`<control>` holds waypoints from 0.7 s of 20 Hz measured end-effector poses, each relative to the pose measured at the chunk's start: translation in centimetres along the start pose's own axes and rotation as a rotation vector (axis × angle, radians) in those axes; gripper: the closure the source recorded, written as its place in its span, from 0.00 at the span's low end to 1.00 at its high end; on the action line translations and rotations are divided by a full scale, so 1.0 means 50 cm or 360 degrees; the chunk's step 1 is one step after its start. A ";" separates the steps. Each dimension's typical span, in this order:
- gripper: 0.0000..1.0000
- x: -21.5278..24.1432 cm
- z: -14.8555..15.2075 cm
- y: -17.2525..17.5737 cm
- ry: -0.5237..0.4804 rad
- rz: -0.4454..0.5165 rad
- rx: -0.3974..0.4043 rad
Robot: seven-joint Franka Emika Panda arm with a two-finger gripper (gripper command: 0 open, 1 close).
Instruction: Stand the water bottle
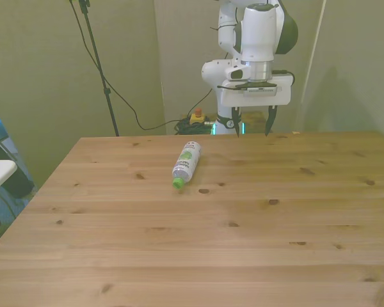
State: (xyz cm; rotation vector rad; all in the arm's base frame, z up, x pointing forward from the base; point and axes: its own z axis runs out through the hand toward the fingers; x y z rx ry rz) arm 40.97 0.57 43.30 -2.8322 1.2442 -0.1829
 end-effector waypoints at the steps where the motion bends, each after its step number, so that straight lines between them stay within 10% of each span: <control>1: 0.00 0.000 0.001 0.000 -0.0001 -0.0001 -0.0001; 14: 0.00 0.335 -0.104 0.093 0.0176 0.0238 -0.0031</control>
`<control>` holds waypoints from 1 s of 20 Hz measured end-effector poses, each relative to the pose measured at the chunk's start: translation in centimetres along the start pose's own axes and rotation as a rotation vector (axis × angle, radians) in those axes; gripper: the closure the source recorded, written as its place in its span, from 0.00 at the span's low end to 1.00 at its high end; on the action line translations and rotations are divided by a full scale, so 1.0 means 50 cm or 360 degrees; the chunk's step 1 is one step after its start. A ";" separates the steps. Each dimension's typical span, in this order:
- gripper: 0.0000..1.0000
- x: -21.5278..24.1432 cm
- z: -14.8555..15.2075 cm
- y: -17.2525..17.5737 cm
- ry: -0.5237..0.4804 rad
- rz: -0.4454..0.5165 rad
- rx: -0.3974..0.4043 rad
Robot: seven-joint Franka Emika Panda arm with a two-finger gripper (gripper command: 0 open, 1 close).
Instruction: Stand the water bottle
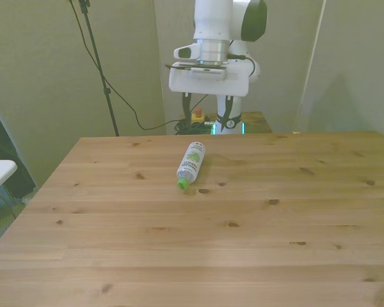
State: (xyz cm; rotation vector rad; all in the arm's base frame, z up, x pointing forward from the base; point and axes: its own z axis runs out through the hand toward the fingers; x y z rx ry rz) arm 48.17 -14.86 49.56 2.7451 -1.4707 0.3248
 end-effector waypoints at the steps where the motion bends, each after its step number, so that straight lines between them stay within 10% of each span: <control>1: 0.00 0.025 0.016 -0.005 0.0002 0.0016 -0.0005; 20: 0.00 0.107 0.275 -0.052 -0.0070 0.0057 -0.0140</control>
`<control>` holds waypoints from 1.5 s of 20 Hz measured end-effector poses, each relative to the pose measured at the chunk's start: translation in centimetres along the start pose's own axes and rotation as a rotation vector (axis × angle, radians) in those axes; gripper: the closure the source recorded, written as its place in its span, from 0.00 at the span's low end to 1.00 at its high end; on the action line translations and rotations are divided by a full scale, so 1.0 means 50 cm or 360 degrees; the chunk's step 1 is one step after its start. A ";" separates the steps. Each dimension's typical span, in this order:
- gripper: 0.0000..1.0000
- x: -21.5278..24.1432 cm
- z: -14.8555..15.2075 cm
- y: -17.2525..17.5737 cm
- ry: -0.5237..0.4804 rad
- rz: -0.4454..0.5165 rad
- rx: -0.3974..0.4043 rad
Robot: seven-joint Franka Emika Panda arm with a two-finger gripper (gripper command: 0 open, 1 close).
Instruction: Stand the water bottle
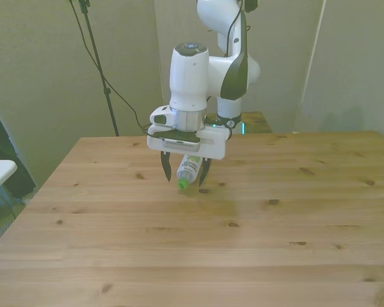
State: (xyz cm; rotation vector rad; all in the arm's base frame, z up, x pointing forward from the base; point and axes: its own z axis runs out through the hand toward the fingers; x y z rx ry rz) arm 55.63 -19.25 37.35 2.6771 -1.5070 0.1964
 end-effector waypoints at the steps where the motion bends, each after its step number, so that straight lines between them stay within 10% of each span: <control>1: 0.00 -0.002 0.007 -0.001 -0.0001 0.0003 -0.0002; 2: 1.00 -0.006 0.015 -0.002 -0.0007 0.0006 -0.0008; 30: 1.00 -0.006 0.046 -0.009 -0.0049 0.0154 -0.0027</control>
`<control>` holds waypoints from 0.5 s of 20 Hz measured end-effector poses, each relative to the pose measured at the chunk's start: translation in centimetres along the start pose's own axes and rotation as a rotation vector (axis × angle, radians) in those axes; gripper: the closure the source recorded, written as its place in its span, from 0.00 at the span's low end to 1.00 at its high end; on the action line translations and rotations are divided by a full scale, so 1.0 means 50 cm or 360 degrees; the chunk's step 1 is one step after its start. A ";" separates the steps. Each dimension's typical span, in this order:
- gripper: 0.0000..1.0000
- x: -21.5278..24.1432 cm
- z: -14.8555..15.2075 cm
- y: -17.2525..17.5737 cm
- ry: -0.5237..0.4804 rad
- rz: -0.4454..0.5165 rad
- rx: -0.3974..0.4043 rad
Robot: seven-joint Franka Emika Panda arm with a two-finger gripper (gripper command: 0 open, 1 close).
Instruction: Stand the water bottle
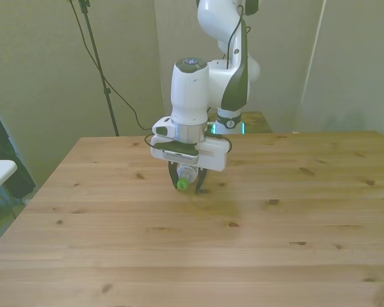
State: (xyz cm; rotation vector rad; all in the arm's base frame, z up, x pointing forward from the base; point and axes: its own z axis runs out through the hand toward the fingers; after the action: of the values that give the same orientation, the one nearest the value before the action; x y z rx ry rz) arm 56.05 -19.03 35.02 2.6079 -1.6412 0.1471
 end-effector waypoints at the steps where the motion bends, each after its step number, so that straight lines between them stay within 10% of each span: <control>1: 1.00 0.000 0.000 -0.001 -0.0009 0.0005 -0.0002; 10: 1.00 -0.001 -0.002 -0.034 -0.0062 0.0150 -0.0033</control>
State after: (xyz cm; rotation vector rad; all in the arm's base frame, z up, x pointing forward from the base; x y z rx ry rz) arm 57.58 -18.25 35.14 2.5351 -1.7696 0.0838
